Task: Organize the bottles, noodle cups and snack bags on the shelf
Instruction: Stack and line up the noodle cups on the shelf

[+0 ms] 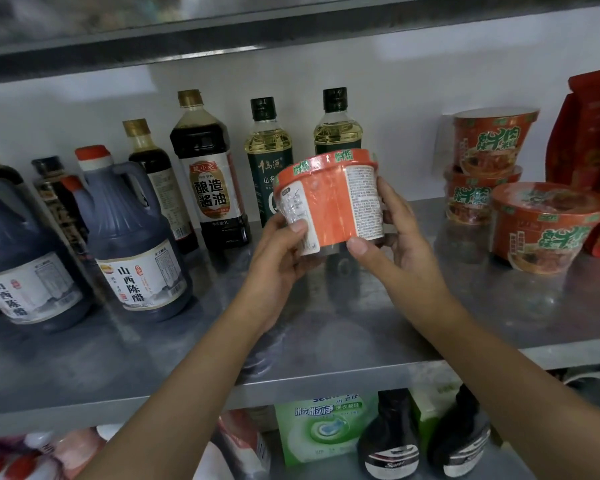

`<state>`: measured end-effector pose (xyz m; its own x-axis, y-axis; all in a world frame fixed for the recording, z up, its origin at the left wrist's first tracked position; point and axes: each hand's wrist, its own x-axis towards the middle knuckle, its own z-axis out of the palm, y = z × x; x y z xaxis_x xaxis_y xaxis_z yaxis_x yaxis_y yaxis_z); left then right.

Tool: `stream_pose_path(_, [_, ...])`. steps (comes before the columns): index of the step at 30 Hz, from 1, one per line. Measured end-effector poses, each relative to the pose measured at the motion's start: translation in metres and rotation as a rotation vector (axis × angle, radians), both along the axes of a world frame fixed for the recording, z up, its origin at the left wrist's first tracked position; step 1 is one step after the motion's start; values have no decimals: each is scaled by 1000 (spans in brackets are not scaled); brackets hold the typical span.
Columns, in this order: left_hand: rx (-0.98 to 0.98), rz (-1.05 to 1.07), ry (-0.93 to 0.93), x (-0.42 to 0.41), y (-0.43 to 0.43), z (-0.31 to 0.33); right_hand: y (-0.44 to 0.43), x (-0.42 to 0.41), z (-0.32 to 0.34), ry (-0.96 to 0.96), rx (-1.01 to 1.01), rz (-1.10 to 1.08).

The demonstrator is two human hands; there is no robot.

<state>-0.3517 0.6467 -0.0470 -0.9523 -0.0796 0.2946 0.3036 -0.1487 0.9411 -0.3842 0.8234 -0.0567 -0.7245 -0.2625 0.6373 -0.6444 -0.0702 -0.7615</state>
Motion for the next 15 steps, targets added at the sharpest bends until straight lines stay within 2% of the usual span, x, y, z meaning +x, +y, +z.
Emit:
stream_pose_path(3, [-57, -62, -27, 2, 2, 0, -1, -2, -1, 100, 73, -99])
stream_pose_path(6, [-104, -25, -41, 2, 5, 0, -1, -4, -3, 148, 97, -121])
stream_pose_path(15, [12, 15, -41, 1, 1, 3, -1, -5, -4, 174, 16, -80])
